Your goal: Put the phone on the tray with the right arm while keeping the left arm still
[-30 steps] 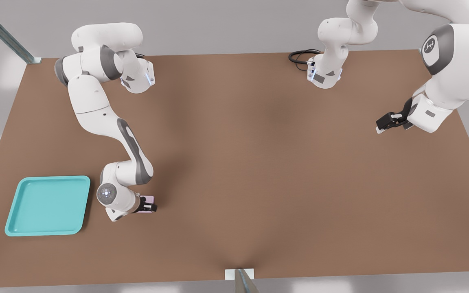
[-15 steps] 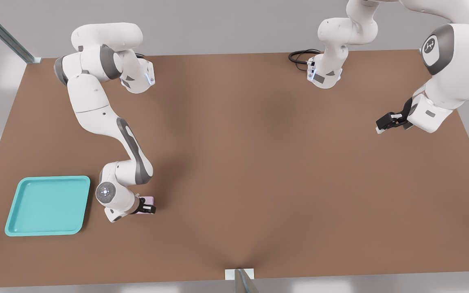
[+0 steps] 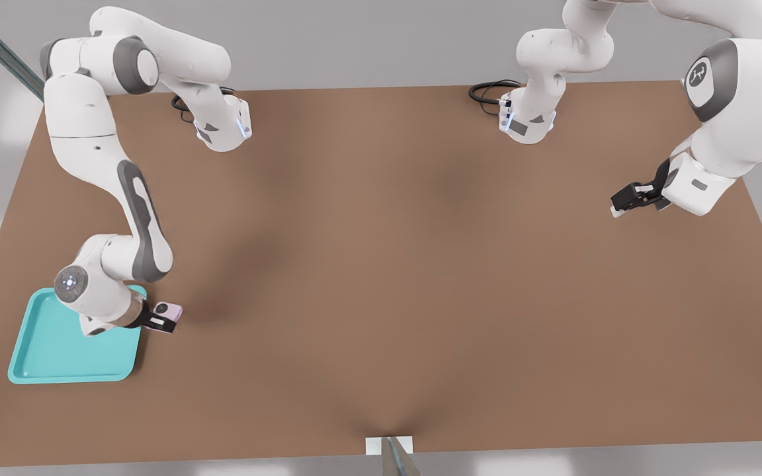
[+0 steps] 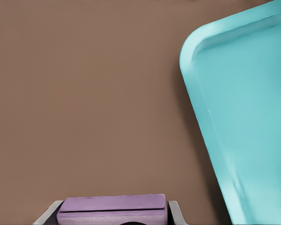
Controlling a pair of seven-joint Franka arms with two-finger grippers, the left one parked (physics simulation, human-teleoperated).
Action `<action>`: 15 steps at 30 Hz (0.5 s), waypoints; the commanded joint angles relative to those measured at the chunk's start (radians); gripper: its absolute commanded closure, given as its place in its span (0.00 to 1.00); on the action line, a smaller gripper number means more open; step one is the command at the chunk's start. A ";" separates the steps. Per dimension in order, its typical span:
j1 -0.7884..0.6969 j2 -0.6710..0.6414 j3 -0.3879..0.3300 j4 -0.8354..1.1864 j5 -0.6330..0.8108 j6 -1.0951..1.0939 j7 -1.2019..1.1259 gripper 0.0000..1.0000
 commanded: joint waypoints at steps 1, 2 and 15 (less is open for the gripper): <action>-0.050 -0.001 0.001 0.001 -0.024 0.051 -0.257 0.19; -0.089 -0.001 0.004 0.005 -0.059 0.057 -0.282 0.19; 0.059 -0.348 -0.074 0.162 -0.068 -0.513 -0.298 0.00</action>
